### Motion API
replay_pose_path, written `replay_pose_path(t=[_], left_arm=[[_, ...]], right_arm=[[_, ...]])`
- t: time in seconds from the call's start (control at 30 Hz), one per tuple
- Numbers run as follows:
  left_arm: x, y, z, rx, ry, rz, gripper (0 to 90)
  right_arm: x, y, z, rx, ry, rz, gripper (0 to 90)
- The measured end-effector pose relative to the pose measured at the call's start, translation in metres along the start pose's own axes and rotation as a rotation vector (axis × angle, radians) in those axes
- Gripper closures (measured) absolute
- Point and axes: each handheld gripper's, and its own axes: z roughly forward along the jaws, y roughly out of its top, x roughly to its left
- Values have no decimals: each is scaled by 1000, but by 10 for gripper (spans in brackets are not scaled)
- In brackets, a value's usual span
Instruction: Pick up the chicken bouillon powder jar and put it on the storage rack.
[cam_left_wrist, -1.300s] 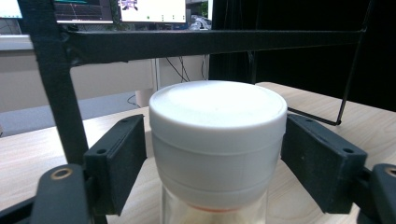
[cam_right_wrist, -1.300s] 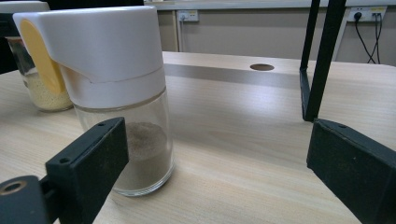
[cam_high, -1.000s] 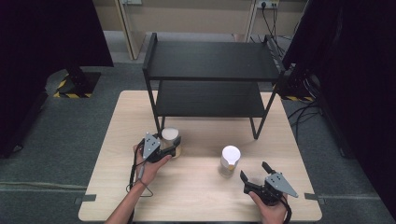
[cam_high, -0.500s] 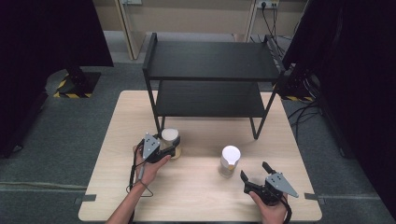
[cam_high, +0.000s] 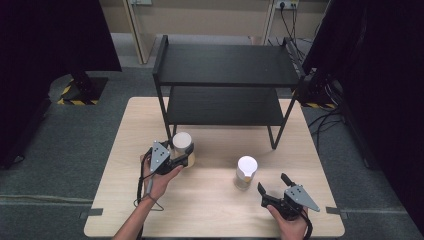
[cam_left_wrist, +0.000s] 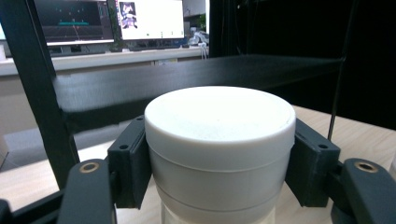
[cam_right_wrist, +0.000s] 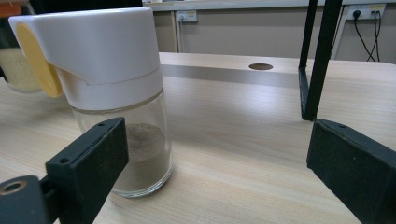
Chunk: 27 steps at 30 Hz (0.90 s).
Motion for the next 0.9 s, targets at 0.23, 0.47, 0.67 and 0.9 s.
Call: replay_pose_path(t=[0.23, 0.47, 0.67, 0.9], left_arm=[[-2, 15, -3, -42, 4, 14, 338], [-3, 29, -3, -68, 11, 23, 338], [-5, 40, -3, -91, 17, 23, 338], [-5, 51, -3, -113, 22, 29, 338]], right_arm=[[0, 0, 0, -1, 0, -1, 59], [0, 0, 0, -3, -1, 2, 59], [0, -1, 0, -4, -1, 2, 60], [0, -1, 0, -4, -2, 4, 60]])
